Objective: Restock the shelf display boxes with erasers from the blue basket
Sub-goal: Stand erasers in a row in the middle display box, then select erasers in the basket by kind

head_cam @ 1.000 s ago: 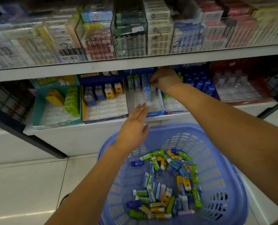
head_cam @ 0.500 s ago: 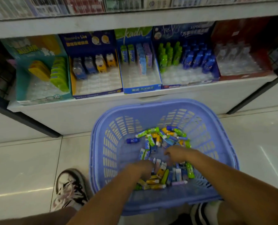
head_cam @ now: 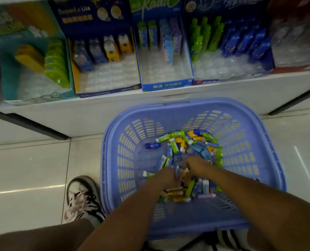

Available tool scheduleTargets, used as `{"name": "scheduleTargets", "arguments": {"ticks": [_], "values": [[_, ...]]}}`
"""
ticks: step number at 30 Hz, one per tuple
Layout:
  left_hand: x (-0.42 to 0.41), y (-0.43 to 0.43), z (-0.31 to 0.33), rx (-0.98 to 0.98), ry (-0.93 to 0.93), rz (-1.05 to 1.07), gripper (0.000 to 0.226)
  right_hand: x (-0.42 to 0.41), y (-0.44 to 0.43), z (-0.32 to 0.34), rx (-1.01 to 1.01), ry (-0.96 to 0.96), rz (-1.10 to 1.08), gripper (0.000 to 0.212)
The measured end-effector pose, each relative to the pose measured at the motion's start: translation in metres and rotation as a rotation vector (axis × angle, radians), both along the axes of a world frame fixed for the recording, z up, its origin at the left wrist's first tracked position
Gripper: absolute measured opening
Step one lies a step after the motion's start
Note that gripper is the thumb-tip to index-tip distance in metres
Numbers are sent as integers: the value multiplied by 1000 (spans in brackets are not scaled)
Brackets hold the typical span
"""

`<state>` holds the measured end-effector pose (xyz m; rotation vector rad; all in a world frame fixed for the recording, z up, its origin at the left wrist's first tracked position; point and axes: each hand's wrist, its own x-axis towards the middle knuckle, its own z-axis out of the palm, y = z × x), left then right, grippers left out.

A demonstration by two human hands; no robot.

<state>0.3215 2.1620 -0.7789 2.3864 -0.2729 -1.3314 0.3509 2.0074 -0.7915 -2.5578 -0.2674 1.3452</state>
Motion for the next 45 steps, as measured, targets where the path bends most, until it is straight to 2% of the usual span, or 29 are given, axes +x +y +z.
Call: {"name": "scheduleTargets", "arguments": {"ticks": [3,5,7,9,11,13,15,18,23,24,27,30,32,35,37,39,42,45], "values": [[6,-11,-7,-71,-52,170,33,11,-10,7,111,-5,-177,19],[11,-15,-11,-99,-62,249,30,19,-20,10,237,58,-382,23],[15,-16,-15,-124,-33,311,29,25,-30,13,268,62,-453,23],[18,-15,-17,-144,1,355,27,29,-38,10,210,-35,-386,23],[18,-13,-18,-160,30,398,25,30,-42,8,92,-115,-194,25],[20,-12,-19,-142,20,427,29,28,-42,5,-19,-111,29,33],[23,-11,-19,-116,3,467,30,26,-44,4,-80,-77,187,31],[28,-7,-16,-198,97,621,34,23,-45,9,-147,-50,303,33],[38,1,0,-468,337,852,14,14,-49,17,-222,-103,388,53],[40,2,5,-505,383,863,13,13,-49,19,-232,-101,365,49],[45,4,24,-553,450,881,14,16,-46,32,-314,-14,364,11],[53,5,47,-580,432,897,11,18,-44,51,-387,60,418,9],[60,9,67,-582,372,867,13,22,-45,68,-291,41,274,19],[74,23,108,-641,311,796,20,35,-39,108,73,49,-172,17],[82,37,138,-707,276,779,23,44,-29,143,328,-2,-318,45],[86,53,165,-780,222,754,21,54,-13,179,524,-110,-329,52],[87,79,196,-935,155,815,20,76,17,231,827,-260,-403,36],[89,98,219,-1068,56,914,16,101,54,266,885,-538,-347,27]]}}
